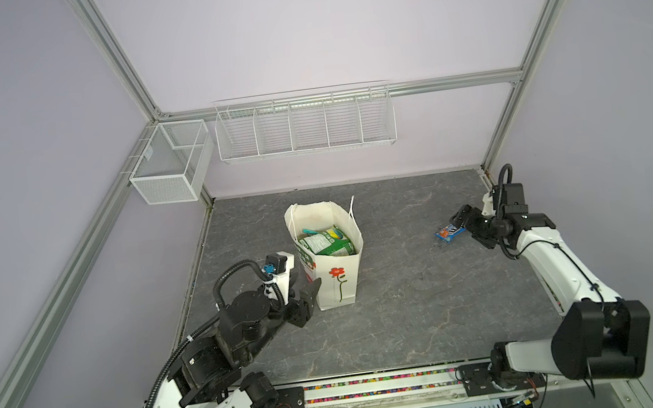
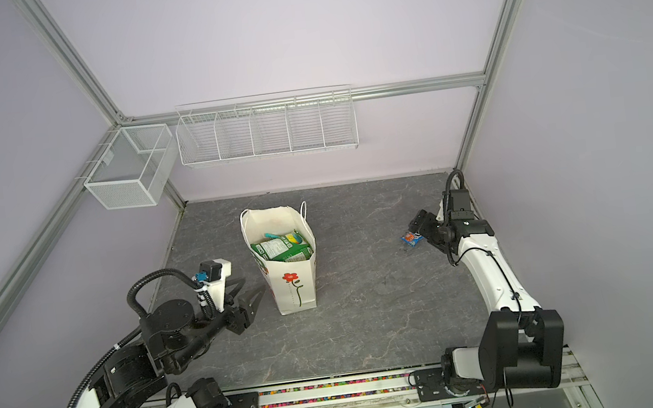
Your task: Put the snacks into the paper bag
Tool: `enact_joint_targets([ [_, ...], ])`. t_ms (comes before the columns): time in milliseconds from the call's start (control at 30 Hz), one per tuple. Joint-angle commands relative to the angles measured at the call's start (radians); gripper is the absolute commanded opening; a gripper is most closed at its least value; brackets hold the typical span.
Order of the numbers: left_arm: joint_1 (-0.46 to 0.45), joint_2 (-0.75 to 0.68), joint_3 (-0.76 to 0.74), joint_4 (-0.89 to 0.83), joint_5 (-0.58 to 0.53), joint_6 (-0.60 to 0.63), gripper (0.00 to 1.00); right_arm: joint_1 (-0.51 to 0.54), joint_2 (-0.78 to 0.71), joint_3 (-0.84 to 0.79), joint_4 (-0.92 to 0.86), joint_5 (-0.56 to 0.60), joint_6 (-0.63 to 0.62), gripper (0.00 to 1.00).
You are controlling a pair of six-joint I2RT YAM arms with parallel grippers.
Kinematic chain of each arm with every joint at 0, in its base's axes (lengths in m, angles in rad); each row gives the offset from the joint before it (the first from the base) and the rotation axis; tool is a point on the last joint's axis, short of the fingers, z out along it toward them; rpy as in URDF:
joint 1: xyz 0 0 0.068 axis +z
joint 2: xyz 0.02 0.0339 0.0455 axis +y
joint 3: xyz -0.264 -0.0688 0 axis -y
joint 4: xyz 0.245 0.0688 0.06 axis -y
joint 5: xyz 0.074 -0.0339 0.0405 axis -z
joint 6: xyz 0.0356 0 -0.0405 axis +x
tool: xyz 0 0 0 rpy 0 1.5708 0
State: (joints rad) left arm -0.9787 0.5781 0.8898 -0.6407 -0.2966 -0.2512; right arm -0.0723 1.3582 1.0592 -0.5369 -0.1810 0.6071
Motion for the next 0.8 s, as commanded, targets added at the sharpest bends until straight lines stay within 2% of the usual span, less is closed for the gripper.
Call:
enact_joint_targets([
  [0, -0.005, -0.022, -0.028, -0.023, -0.029, 0.021, 0.59, -0.002, 0.051, -0.009, 0.056, -0.005, 0.034, 0.89],
  [167, -0.005, -0.075, -0.083, -0.006, -0.038, 0.019, 0.59, -0.003, 0.129, 0.024, 0.06, 0.011, 0.016, 0.89],
  [533, -0.005, -0.087, -0.042, -0.1, -0.096, 0.02, 0.59, -0.002, 0.221, 0.088, 0.063, 0.05, -0.009, 0.91],
  [767, -0.003, -0.114, -0.063, -0.094, -0.112, 0.03, 0.59, -0.003, 0.28, 0.113, 0.07, 0.049, -0.007, 0.92],
])
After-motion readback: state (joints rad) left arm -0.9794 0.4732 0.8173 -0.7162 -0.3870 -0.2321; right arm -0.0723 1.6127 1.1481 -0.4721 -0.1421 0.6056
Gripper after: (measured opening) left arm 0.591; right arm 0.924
